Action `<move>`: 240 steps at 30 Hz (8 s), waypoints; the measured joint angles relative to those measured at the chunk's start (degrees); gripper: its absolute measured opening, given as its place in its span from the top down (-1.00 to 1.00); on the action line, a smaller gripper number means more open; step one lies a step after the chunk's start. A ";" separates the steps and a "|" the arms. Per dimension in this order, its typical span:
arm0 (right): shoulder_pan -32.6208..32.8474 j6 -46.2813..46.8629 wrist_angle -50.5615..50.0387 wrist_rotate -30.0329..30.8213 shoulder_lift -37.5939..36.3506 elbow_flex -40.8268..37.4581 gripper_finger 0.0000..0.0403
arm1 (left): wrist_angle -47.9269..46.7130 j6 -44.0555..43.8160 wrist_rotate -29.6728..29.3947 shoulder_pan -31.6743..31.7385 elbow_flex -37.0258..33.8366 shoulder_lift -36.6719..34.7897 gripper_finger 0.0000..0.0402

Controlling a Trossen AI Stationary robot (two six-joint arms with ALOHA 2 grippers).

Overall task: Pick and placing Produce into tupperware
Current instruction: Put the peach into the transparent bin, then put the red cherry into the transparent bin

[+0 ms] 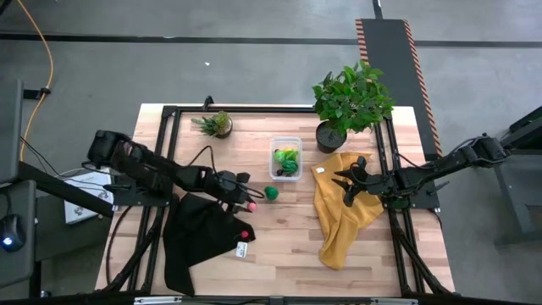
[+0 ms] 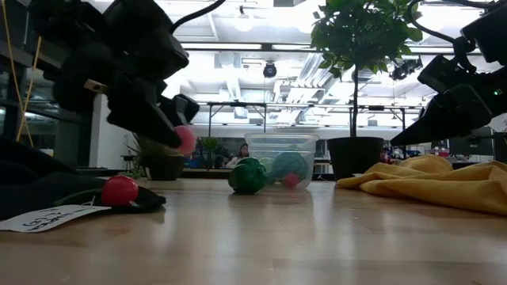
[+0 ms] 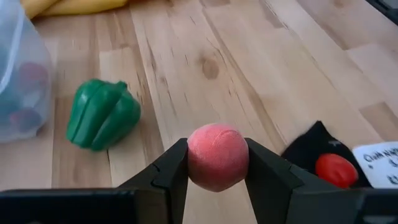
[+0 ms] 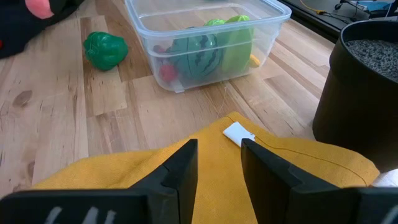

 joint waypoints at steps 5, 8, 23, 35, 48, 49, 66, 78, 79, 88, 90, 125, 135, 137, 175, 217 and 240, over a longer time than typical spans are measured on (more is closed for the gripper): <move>-0.01 0.00 0.00 0.00 0.02 0.00 0.43 | -6.87 -1.66 -0.13 -0.02 0.03 -3.59 0.38; -0.01 0.00 0.00 0.00 0.02 0.00 0.43 | -13.43 -3.40 -0.27 -0.02 1.24 -4.62 0.38; -0.01 0.00 -0.02 0.00 0.02 0.00 0.43 | -36.86 -4.79 -6.20 0.07 15.19 -4.85 0.38; 0.00 0.00 -0.02 0.00 0.02 0.00 0.43 | -44.66 -6.83 -6.56 9.60 26.99 -4.83 0.38; 0.00 0.00 -0.02 0.00 0.00 0.00 0.43 | -43.24 -7.85 -7.89 17.65 31.86 -4.76 0.38; 0.00 0.00 -0.02 0.00 0.01 0.00 0.43 | -42.95 -7.87 -7.89 18.07 31.87 -4.76 0.38; 0.00 0.00 -0.30 0.00 0.02 0.00 0.43 | -27.37 -3.02 -0.46 24.65 31.91 1.87 0.38; 0.00 0.00 -0.37 0.00 0.02 0.00 0.43 | -18.32 -1.36 6.21 25.07 31.87 10.77 0.38; -0.01 0.00 -0.35 0.00 0.02 0.00 0.43 | -18.17 -1.39 6.53 25.07 31.87 11.39 0.38; -0.01 0.00 -0.35 0.00 0.02 0.00 0.43 | -16.77 -1.21 7.97 25.09 31.87 15.15 0.38; 0.00 0.00 -0.37 0.00 0.02 0.00 0.43 | -16.86 -1.19 8.07 25.09 31.85 15.60 0.38; -0.02 0.00 -0.35 0.00 0.02 0.00 0.43 | -14.06 -0.23 9.53 25.07 31.85 17.73 0.15; -0.01 0.00 -0.35 0.00 0.02 0.00 0.43 | -26.85 0.81 10.81 25.53 36.36 17.68 0.23; -0.02 0.00 -0.35 0.00 0.02 0.00 0.43 | -30.28 1.91 10.62 25.70 37.94 17.68 0.25; 0.00 0.00 -1.00 0.00 0.02 0.00 0.43 | -68.97 -8.03 0.12 24.35 43.21 3.12 0.42; -0.01 0.00 -1.62 0.00 0.02 0.00 0.43 | -76.00 -70.84 -23.60 -7.72 22.76 -17.62 0.42; -0.02 0.00 -1.62 0.00 0.02 0.00 0.43 | -73.76 -105.29 -39.70 -42.24 21.46 -16.11 0.42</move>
